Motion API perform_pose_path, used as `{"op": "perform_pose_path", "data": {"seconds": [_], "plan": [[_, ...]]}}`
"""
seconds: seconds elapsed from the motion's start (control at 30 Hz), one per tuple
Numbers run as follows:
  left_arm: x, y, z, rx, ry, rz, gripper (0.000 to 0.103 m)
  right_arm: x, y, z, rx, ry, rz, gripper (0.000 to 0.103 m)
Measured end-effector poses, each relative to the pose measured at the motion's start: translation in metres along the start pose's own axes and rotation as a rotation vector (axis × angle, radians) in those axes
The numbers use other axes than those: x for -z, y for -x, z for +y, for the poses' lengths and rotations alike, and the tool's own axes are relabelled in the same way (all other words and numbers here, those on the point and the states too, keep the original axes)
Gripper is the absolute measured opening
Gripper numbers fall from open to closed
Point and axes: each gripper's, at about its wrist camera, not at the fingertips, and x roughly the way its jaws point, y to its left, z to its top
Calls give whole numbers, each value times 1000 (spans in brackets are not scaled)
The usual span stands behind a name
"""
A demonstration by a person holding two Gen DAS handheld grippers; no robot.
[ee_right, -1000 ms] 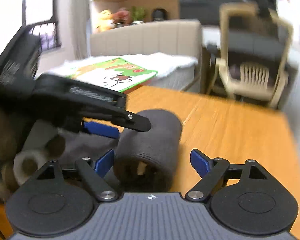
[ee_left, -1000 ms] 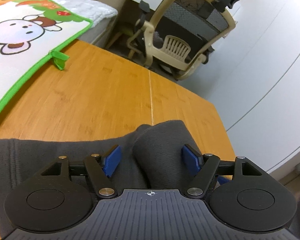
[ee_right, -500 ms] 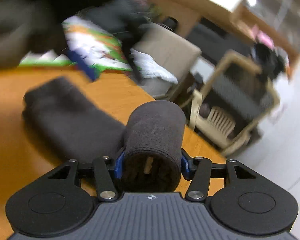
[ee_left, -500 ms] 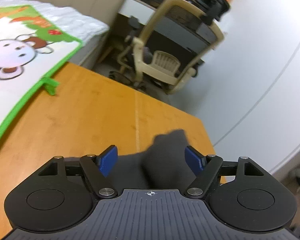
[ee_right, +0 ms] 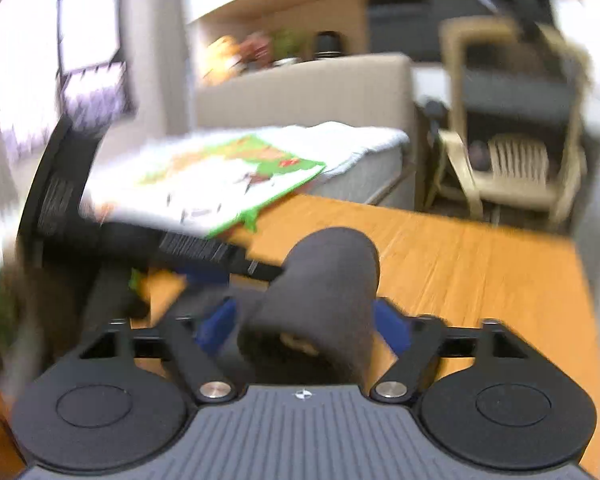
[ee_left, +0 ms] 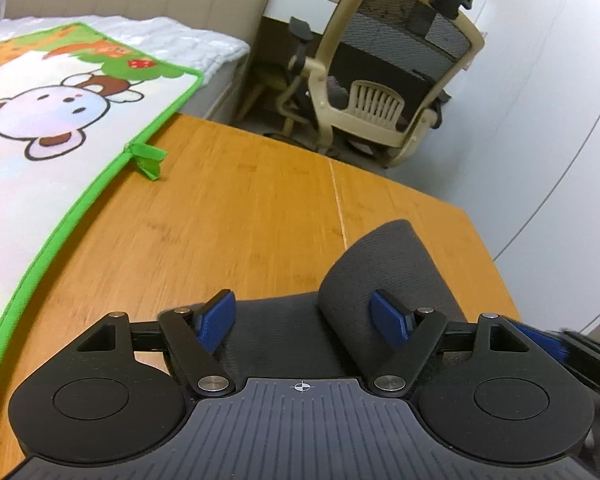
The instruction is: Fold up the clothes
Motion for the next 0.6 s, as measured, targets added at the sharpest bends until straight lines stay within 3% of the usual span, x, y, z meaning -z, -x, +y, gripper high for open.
{"op": "perform_pose_path", "data": {"seconds": [0.1, 0.2, 0.33, 0.47, 0.6], "plan": [[0, 4, 1, -4, 11, -2, 75, 6, -21, -10, 9, -51, 49, 49], [-5, 16, 3, 43, 51, -36, 75, 8, -27, 2, 32, 33, 65, 51], [-5, 16, -11, 46, -14, -42, 76, 6, -21, 6, 45, 67, 58, 54], [1, 8, -13, 18, -34, -30, 78, 6, -10, -3, 54, 16, 43, 83], [1, 10, -11, 23, -36, -30, 78, 9, -7, -14, 44, -66, 50, 83]]}}
